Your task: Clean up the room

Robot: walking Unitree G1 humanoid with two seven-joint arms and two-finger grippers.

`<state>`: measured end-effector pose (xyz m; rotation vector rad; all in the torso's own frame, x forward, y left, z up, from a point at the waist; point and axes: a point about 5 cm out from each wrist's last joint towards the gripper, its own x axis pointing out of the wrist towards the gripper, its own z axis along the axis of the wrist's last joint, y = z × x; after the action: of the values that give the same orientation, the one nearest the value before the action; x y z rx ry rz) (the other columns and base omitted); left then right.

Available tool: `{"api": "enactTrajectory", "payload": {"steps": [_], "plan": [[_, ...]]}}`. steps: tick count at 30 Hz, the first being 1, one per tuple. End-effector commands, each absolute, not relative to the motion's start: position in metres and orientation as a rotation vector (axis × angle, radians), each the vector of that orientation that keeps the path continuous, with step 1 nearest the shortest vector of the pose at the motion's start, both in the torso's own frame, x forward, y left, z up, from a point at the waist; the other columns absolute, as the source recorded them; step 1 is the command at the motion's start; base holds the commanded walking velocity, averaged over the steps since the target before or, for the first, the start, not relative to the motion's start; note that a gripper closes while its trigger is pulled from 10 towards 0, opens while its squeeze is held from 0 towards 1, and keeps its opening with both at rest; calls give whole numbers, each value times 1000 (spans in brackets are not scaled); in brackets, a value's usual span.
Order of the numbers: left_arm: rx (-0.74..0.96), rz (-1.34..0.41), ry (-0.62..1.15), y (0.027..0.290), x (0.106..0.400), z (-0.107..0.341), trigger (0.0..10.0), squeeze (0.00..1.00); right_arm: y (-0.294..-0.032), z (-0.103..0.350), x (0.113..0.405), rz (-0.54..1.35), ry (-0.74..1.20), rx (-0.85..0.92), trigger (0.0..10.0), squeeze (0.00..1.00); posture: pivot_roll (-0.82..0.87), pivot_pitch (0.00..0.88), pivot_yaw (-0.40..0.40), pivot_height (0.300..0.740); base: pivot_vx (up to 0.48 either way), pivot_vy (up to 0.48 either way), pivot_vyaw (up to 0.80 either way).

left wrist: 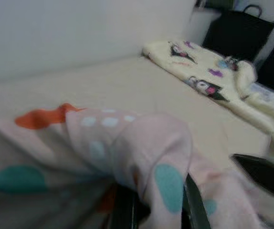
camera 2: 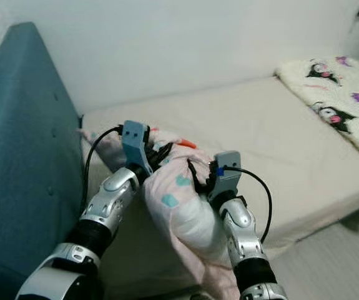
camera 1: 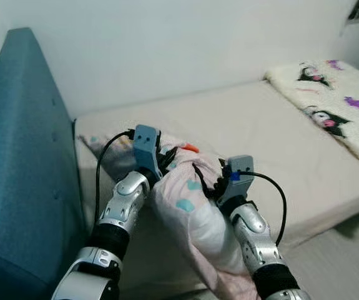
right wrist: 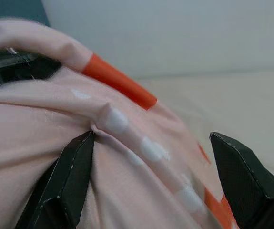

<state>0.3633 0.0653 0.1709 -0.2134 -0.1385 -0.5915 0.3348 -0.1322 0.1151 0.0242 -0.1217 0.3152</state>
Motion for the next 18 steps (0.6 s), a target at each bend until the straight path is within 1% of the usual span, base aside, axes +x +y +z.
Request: {"api": "enactTrajectory", "payload": {"steps": [1,2,3,9,10,11,14,18], "plan": [[-268,-723,-361,52,356,218,10000,0,-131,103,332,310,-67,26,10000,0,-162,114,13,740,0,0,0],[-268,-723,-361,52,356,218,10000,0,-131,103,332,310,-67,26,10000,0,-162,114,13,740,0,0,0],[-260,-763,-403,46,351,228,10000,0,-133,104,332,301,-70,24,10000,0,-165,116,16,740,0,0,0],[-284,-784,-464,37,345,241,10000,0,-135,104,332,288,-76,23,10000,0,-167,116,16,740,0,0,0],[-296,-867,-500,27,337,250,10000,0,-137,104,332,279,-75,19,10000,0,-167,117,14,740,0,0,0],[-296,-867,-500,27,337,250,10000,0,-137,104,332,279,-75,19,10000,0,-167,117,14,740,0,0,0],[-308,-1038,-565,9,318,266,10000,0,-141,105,333,256,-73,6,10000,0,-168,116,15,740,0,0,0],[-311,-1075,-575,4,315,270,10000,0,-144,105,334,243,-77,5,10000,0,-167,116,15,740,0,0,0]]}}
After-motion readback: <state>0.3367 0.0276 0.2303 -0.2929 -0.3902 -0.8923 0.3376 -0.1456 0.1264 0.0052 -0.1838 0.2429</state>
